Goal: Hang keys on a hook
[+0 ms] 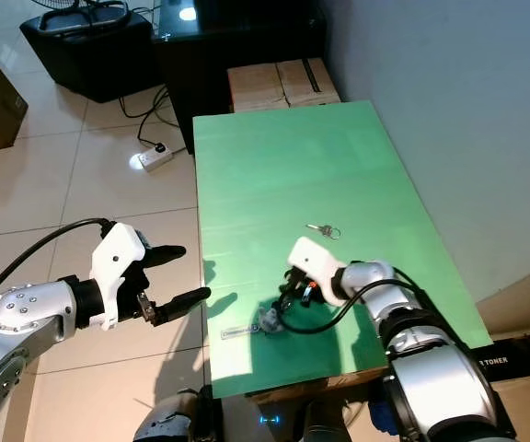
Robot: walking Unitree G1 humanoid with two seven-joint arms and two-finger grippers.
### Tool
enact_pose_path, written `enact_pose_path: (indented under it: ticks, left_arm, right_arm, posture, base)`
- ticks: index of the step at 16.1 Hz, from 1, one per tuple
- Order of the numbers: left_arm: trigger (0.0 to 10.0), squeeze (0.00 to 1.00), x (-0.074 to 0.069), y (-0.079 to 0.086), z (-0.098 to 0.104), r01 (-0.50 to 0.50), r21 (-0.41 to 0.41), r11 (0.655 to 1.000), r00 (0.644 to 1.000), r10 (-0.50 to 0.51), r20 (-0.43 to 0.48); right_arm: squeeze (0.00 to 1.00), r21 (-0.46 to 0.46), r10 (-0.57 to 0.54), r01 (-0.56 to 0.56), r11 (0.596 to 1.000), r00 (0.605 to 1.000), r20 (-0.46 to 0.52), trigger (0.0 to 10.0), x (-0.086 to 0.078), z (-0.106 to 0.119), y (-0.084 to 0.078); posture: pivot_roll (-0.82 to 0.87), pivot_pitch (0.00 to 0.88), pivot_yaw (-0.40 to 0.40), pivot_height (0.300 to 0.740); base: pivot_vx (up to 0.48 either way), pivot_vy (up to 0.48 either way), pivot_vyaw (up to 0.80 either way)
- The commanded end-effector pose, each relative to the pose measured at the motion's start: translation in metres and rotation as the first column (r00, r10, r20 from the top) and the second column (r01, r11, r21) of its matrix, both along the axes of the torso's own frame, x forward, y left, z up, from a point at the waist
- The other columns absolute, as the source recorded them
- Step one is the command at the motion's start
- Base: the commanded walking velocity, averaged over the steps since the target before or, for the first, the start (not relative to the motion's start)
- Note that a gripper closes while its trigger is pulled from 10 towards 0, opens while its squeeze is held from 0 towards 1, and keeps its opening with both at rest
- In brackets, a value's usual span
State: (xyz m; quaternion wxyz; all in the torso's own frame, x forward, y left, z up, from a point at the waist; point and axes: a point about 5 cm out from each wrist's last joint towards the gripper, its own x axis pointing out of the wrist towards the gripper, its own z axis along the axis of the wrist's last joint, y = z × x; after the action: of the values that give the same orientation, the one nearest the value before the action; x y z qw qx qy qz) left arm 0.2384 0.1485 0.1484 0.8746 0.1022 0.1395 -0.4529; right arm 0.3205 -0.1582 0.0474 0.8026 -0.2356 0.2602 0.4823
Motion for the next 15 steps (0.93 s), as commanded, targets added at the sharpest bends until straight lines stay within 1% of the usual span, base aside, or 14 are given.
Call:
enact_pose_path:
  ticks: [1, 5, 8, 10, 11, 12, 13, 14, 15]
  left_arm:
    - [10.0, 0.0, -0.001, 0.001, -0.001, 0.01, 0.023, 1.0, 1.0, -0.01, -0.002]
    - [10.0, 0.0, -0.002, 0.002, 0.0, 0.015, 0.029, 0.999, 1.0, -0.015, -0.005]
    - [10.0, 0.0, -0.003, 0.002, 0.0, 0.019, 0.033, 0.999, 1.0, -0.019, -0.011]
    - [10.0, 0.0, -0.004, 0.002, -0.001, 0.022, 0.035, 0.999, 1.0, -0.022, -0.014]
    - [10.0, 0.0, -0.004, 0.003, 0.0, 0.024, 0.036, 0.999, 1.0, -0.023, -0.016]
    - [10.0, 0.0, -0.005, 0.003, 0.0, 0.024, 0.036, 0.999, 1.0, -0.024, -0.016]
    - [10.0, 0.0, -0.005, 0.004, 0.0, 0.026, 0.037, 0.999, 1.0, -0.025, -0.017]
    - [10.0, 0.0, -0.005, 0.004, 0.0, 0.026, 0.038, 0.999, 1.0, -0.026, -0.017]
    - [10.0, 0.0, -0.006, 0.004, 0.001, 0.027, 0.038, 0.999, 1.0, -0.026, -0.017]
  right_arm:
    - [1.0, -0.023, 0.027, -0.027, 0.999, 1.0, 0.009, 10.0, -0.001, -0.001, 0.004]
    - [1.0, -0.031, 0.025, -0.025, 0.999, 0.999, 0.027, 10.0, 0.001, -0.001, 0.008]
    - [1.0, -0.043, 0.048, -0.047, 0.998, 0.998, 0.034, 10.0, -0.001, -0.004, 0.014]
    - [1.0, -0.077, 0.079, -0.075, 0.994, 0.996, 0.045, 10.0, -0.004, -0.008, 0.019]
    - [1.0, -0.119, 0.09, -0.082, 0.989, 0.994, 0.067, 10.0, -0.004, -0.01, 0.02]
    - [1.0, -0.137, 0.093, -0.082, 0.987, 0.993, 0.073, 10.0, -0.004, -0.011, 0.02]
    - [0.51, -0.169, 0.096, -0.084, 0.982, 0.993, 0.067, 10.0, -0.006, -0.014, 0.019]
    - [0.0, -0.196, 0.097, -0.084, 0.977, 0.994, 0.058, 10.0, -0.007, -0.017, 0.017]
    - [0.0, -0.206, 0.099, -0.086, 0.975, 0.994, 0.052, 10.0, -0.008, -0.018, 0.016]
  posture:
    - [0.02, 0.214, 0.069, 0.74]
    - [0.03, 0.232, 0.069, 0.74]
    - [0.04, 0.244, 0.073, 0.74]
    - [0.04, 0.244, 0.073, 0.74]
    - [0.04, 0.25, 0.075, 0.74]
    - [0.04, 0.252, 0.074, 0.74]
    - [0.04, 0.253, 0.073, 0.74]
    - [0.04, 0.253, 0.073, 0.74]
    - [0.04, 0.253, 0.073, 0.74]
  base:
    - [0.0, 0.0, 0.0]
    - [0.0, 0.0, 0.0]
    - [0.0, 0.0, 0.0]
    - [0.0, 0.0, 0.0]
    - [0.0, 0.0, 0.0]
    - [0.0, 0.0, 0.0]
    - [0.0, 0.0, 0.0]
    - [0.0, 0.0, 0.0]
    - [0.0, 0.0, 0.0]
